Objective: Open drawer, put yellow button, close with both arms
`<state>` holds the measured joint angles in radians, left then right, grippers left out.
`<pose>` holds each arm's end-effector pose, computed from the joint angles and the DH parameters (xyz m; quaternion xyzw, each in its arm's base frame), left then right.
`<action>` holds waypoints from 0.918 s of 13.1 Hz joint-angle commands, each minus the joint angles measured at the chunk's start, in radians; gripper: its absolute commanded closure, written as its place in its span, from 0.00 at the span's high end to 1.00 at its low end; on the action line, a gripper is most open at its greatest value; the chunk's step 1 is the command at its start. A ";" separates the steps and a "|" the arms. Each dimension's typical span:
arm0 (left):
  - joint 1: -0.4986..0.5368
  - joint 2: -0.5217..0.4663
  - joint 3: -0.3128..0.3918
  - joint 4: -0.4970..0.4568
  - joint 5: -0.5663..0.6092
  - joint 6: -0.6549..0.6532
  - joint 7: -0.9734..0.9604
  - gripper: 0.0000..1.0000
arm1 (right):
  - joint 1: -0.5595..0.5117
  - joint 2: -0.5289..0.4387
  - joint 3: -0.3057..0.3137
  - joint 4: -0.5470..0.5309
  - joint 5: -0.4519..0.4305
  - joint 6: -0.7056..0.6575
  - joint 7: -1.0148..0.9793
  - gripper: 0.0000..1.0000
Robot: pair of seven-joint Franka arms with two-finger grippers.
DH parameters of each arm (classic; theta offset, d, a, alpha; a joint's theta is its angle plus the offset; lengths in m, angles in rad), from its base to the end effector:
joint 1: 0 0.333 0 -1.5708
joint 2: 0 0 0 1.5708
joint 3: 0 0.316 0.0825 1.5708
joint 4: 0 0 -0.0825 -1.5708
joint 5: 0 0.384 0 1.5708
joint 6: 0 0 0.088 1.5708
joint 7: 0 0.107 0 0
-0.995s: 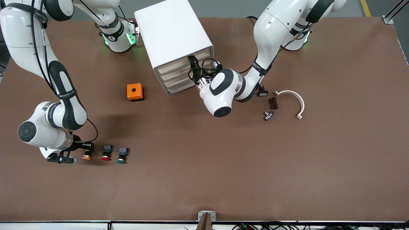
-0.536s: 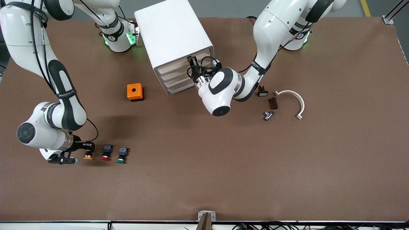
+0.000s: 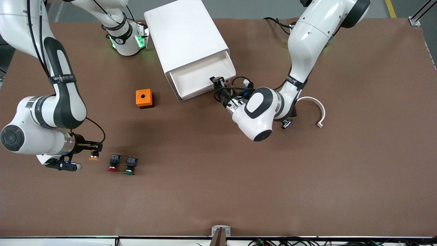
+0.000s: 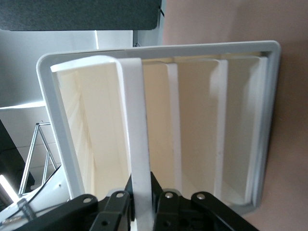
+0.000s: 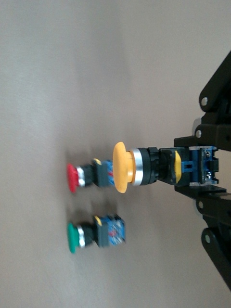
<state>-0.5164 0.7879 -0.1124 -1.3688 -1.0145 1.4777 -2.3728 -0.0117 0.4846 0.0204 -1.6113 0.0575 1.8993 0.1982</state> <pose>0.5045 -0.4662 0.2705 -0.4254 -0.6919 0.5273 0.2496 0.6593 0.0084 0.3311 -0.9890 0.1066 0.1008 0.0207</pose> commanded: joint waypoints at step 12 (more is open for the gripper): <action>0.163 -0.056 0.057 0.091 0.252 0.038 0.087 1.00 | 0.287 -0.251 0.089 -0.016 0.251 -0.246 1.091 0.01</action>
<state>-0.3925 0.7664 -0.0594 -1.2850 -0.8507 1.5379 -2.2978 0.2163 0.2721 0.1133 -1.6086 0.2899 1.6486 1.1733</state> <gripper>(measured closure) 0.000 0.665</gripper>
